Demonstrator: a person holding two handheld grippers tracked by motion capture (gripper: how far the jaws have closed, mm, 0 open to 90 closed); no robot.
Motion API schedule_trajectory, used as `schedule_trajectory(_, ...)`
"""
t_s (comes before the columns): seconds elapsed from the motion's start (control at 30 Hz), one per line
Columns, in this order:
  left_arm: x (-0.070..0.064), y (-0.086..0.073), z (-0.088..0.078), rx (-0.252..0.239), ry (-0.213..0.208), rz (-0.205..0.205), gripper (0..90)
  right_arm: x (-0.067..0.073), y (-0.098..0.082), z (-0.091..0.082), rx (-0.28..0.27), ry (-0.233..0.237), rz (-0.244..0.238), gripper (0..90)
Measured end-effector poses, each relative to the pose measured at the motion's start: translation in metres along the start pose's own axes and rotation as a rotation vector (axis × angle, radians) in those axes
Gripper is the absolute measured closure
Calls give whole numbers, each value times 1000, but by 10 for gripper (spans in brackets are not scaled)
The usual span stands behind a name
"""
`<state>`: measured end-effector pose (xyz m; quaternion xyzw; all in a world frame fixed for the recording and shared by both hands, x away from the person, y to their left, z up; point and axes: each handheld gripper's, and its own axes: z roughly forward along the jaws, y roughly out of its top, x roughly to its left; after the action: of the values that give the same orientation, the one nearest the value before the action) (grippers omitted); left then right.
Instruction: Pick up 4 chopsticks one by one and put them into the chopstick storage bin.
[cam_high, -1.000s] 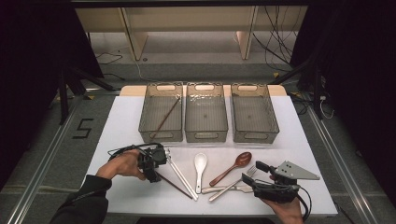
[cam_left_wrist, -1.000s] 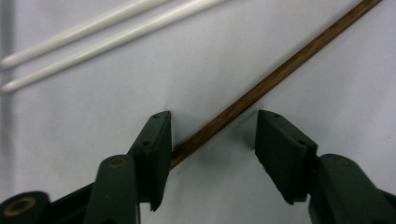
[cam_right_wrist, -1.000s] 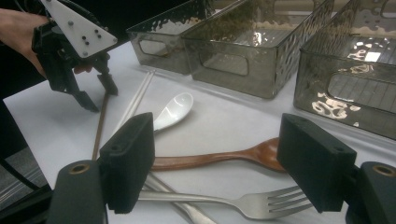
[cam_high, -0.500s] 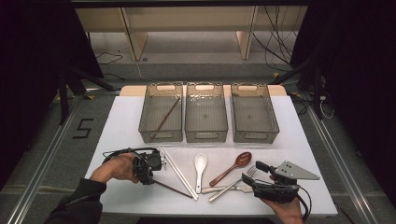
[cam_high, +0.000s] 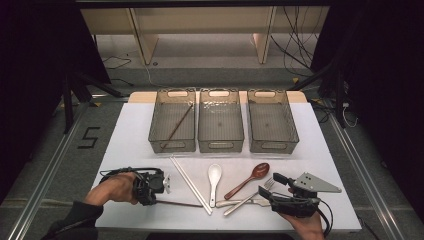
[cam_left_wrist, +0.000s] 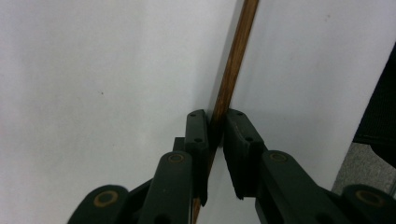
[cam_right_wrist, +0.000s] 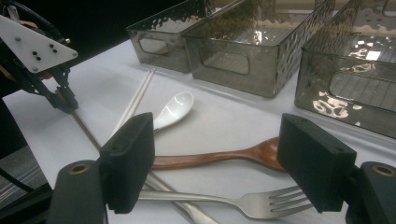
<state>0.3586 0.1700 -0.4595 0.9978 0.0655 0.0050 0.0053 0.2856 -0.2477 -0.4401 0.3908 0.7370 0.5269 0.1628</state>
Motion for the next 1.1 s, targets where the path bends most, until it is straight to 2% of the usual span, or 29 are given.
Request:
schedule_trajectory(0.1, -3, -2, 0, 14, 2, 26, 809, 0, 0, 0, 1, 0, 0, 285)
schedule_trajectory(0.3, -9, -6, 0, 7, -3, 50, 836, 0, 0, 0, 0, 0, -1, 285)
schedule_trajectory(0.5, -9, -12, -1, -13, -12, 44, 843, 0, 0, 0, 3, 1, 0, 285)
schedule_trajectory(0.63, -7, -16, -9, -52, -8, 33, 845, 0, 0, 0, 0, 1, 0, 285)
schedule_trajectory(0.73, -6, -18, -18, -86, -7, 9, 845, 0, 0, 0, 2, 3, 2, 285)
schedule_trajectory(0.8, -3, -18, -23, -102, -1, 10, 845, 1, 0, 1, 2, 3, 1, 285)
schedule_trajectory(0.97, 2, -15, -32, -182, 20, -50, 844, 0, 0, 1, 2, 3, 3, 285)
schedule_trajectory(1.1, 9, -10, -41, -256, 32, -125, 844, 0, 0, 1, 1, 3, 3, 285)
